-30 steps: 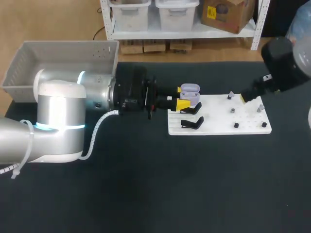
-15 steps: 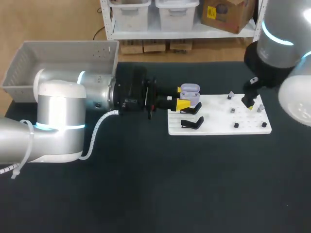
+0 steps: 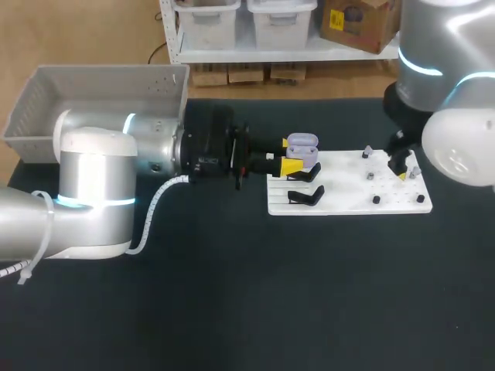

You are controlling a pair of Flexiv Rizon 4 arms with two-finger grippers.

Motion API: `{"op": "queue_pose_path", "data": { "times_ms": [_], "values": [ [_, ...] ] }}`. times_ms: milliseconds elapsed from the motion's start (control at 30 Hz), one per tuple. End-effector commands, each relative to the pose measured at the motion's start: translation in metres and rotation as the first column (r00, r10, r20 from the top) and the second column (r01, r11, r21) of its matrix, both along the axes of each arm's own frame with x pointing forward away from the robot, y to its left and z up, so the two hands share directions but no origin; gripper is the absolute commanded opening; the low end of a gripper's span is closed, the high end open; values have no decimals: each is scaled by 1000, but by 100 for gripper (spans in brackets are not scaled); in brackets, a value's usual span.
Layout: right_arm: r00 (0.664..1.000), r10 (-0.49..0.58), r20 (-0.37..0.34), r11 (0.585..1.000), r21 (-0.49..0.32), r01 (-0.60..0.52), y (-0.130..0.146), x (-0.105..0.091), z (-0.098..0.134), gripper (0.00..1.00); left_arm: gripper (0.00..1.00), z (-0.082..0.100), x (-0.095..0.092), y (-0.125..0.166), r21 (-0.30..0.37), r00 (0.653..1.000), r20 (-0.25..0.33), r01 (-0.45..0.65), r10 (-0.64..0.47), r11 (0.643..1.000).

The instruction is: Pick up each earbud case from the left stands, insert the matching earbuds, close the lid, and place the case in the box.

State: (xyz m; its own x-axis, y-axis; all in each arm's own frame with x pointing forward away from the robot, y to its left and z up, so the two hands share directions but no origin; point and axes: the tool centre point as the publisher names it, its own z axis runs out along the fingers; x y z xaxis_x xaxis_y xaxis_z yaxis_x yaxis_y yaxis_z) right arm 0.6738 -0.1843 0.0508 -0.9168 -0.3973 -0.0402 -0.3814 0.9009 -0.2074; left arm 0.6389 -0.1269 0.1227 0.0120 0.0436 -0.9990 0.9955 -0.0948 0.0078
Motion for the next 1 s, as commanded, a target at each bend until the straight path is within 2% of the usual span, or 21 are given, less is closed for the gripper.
{"op": "queue_pose_path", "data": {
  "times_ms": [33,233,600,867,1000],
  "values": [
    [1000,-5,7,1000,-1,5,-1,4,-6,54,0,-1,1,0,-1,1000,0,1,-1,1000],
    [1000,-2,17,1000,-3,2,-2,9,-14,45,0,-1,1,0,-1,1000,0,1,-1,1000],
    [1000,-12,27,1000,-23,12,-9,12,-27,46,0,-1,1,0,-1,1000,0,1,-1,1000],
    [999,-7,42,1000,-30,8,-12,16,-30,40,0,-1,1,0,-1,1000,0,1,-1,1000],
    [999,-7,44,1000,-30,8,-13,17,-31,40,0,-1,1,0,-1,1000,0,1,-1,1000]
  ]
}}
